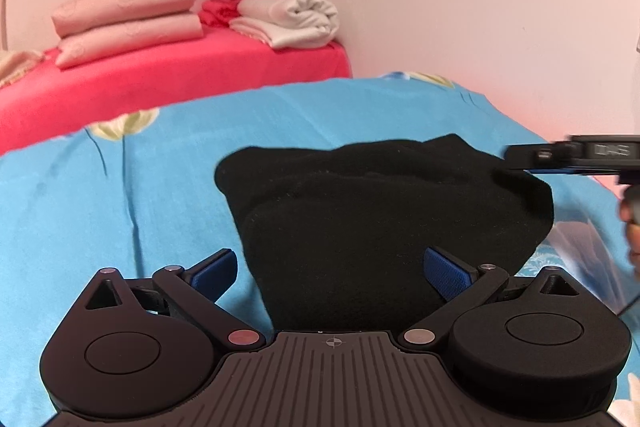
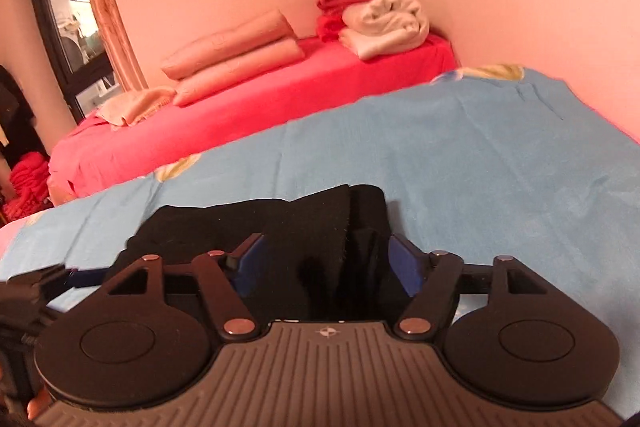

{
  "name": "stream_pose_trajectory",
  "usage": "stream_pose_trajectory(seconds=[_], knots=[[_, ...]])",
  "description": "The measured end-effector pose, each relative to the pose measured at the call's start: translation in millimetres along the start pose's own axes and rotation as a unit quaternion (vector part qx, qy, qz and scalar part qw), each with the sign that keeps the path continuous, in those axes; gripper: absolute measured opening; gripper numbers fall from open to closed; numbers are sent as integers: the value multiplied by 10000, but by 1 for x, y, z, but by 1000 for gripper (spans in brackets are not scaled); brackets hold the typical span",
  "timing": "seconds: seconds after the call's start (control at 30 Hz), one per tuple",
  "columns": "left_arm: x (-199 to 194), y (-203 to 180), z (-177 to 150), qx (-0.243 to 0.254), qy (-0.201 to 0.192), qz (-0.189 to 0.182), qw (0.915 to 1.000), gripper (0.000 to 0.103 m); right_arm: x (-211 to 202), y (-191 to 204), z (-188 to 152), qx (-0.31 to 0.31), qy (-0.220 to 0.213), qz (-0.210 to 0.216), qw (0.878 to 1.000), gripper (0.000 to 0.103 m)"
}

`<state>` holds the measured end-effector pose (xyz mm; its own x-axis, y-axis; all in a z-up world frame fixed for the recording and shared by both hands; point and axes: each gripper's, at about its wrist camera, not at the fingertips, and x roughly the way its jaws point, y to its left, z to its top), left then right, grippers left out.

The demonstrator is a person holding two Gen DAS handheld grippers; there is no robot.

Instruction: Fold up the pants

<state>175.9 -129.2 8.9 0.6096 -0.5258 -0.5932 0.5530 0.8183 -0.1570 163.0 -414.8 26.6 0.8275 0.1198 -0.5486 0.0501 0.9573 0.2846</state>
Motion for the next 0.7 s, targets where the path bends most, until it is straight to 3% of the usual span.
stream_pose_trajectory(seconds=[0.07,0.13,0.17,0.27,0.37,0.4,0.47,0.5,0.53,0.63,0.7], knots=[[2,-1,-1,-40,50,-27,10000,103,21,4,1,88,307,-83,9995,66],[3,-3,0,-39,74,-33,10000,103,28,15,-4,-218,314,-586,9976,22],[3,-5,1,-8,74,-35,10000,103,26,24,-3,-541,262,-622,9963,14],[7,-12,8,84,87,33,9999,103,3,40,10,-958,-215,-623,9932,12],[11,-20,12,98,21,77,9999,103,-19,21,21,-467,-732,-380,9955,12],[13,-23,12,145,35,154,9998,103,-11,10,20,-322,-605,-419,9968,12],[17,-32,10,361,117,337,9987,103,23,-8,7,-242,143,-735,9969,13],[17,-35,9,469,99,402,9980,103,30,-15,-3,-286,199,-770,9964,14],[16,-38,9,541,98,448,9975,103,26,-18,-7,-308,-25,-637,9975,15],[15,-37,10,530,164,454,9974,103,16,-27,-7,-85,-82,-575,9983,31],[15,-34,13,464,218,438,9977,103,14,-29,-7,-137,-65,-700,9974,50]])
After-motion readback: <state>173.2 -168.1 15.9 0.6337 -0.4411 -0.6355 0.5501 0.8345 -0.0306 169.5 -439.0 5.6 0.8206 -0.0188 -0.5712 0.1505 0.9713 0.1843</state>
